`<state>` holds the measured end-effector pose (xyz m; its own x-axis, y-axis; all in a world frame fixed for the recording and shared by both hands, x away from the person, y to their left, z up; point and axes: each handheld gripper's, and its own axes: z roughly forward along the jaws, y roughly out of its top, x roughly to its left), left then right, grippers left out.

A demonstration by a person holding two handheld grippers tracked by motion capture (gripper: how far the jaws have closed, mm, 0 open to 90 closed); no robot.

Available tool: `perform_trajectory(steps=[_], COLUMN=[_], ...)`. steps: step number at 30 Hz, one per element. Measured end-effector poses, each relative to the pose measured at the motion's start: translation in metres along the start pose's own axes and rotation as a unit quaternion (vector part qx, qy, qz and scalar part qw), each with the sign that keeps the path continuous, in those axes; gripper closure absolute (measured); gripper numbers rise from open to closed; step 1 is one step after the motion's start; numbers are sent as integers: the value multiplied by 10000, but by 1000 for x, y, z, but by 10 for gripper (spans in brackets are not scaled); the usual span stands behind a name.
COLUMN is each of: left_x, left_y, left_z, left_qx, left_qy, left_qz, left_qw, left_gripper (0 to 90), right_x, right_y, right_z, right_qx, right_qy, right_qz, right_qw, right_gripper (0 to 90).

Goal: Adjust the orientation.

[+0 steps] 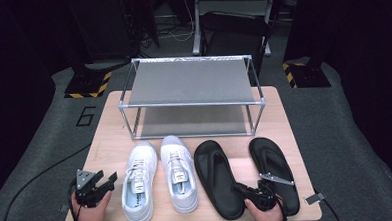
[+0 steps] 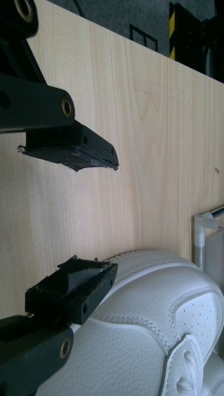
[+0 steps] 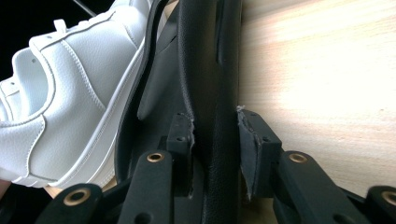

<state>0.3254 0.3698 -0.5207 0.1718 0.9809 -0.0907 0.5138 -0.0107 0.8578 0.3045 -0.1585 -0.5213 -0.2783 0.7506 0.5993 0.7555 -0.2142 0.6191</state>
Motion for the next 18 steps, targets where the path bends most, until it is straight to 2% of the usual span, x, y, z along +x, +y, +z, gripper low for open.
perform_trajectory(steps=[1, 7, 8, 9, 18], left_x=[0, 1, 2, 2, -1], left_y=[-1, -2, -2, -2, -1], left_z=[2, 1, 1, -1, -3], left_qx=[-63, -42, -65, 14, -108], left_qy=[37, 34, 43, 11, 12], left_qz=[2, -14, -15, -4, -15], left_qw=[10000, 10000, 10000, 10000, 9999], left_gripper=[422, 422, 421, 422, 422], right_x=[-1, -5, -5, -4, -2], right_y=[1, 4, 5, 6, 14], right_z=[-1, -2, -2, -2, -6], right_qx=[20, -40, -40, -77, -224], right_qy=[2, 12, -6, 12, 32], right_qz=[27, 209, 181, 185, 255], right_qw=[10000, 9998, 9998, 9998, 9994], right_gripper=[676, 677, 677, 677, 677])
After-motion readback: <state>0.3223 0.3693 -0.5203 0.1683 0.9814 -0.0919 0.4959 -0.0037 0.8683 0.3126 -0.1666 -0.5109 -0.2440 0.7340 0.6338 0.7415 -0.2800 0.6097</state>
